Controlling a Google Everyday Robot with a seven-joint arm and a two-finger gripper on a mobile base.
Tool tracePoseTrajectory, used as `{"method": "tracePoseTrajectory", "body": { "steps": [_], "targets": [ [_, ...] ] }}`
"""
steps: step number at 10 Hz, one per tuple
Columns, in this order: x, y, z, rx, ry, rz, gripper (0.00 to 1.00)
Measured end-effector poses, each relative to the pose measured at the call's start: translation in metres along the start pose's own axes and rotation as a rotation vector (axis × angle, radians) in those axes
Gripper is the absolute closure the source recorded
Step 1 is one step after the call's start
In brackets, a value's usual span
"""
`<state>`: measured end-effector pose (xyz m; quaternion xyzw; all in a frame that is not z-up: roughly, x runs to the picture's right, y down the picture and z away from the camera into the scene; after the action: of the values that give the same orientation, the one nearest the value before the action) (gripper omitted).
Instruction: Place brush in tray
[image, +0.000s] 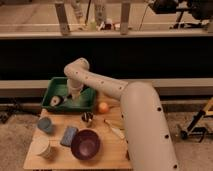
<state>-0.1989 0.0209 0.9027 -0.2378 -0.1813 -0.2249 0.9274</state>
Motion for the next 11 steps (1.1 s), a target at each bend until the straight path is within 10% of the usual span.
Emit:
{"method": "tracePoseTrajectory", "body": {
  "steps": [6,11],
  "targets": [
    [0.000,-0.015,0.015,-0.026,-0.173,0.090,1.00],
    [0.007,-0.017,0.033,-0.036,-0.229,0.131,0.93]
  ]
}}
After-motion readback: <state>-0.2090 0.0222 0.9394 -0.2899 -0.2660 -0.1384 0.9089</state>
